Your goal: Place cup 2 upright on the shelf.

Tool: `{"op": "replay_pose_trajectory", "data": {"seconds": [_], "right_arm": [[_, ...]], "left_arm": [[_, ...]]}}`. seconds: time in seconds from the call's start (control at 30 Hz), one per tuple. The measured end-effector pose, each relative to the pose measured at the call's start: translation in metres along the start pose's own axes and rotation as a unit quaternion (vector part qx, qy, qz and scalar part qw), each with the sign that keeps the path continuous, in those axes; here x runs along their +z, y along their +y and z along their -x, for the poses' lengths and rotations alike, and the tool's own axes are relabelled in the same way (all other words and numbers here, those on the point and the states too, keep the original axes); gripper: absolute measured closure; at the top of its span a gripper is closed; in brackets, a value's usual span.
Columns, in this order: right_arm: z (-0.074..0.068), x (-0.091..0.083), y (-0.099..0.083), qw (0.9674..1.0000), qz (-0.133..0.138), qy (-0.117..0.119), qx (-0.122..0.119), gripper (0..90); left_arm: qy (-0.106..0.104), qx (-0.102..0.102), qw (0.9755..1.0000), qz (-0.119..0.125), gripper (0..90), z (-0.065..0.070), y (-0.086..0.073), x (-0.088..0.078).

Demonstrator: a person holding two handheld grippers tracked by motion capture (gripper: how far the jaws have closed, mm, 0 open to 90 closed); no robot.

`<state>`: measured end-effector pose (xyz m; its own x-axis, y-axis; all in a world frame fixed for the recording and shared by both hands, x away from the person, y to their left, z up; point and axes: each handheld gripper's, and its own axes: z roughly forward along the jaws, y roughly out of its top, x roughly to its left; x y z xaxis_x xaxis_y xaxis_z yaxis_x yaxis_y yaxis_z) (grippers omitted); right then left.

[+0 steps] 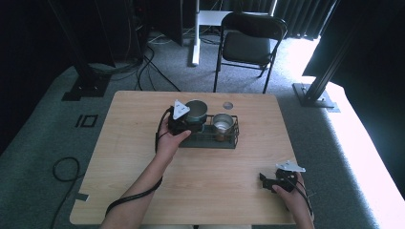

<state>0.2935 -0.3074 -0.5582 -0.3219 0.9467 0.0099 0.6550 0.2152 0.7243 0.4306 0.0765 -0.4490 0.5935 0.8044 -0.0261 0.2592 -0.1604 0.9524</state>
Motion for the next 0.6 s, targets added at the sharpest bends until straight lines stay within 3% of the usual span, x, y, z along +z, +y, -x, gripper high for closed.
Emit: {"op": "replay_pose_trajectory", "data": {"seconds": [0.37,0.6], "right_arm": [[0.000,0.000,0.000,1.0000,0.000,0.000,0.000,12.0],[0.000,0.000,0.000,1.0000,0.000,0.000,0.000,12.0]], "left_arm": [[-0.005,-0.010,0.9999,-0.009,14.2,-0.004,-0.014,0.015],[-0.003,0.006,0.9998,-0.017,14.1,-0.002,-0.022,0.019]]}}
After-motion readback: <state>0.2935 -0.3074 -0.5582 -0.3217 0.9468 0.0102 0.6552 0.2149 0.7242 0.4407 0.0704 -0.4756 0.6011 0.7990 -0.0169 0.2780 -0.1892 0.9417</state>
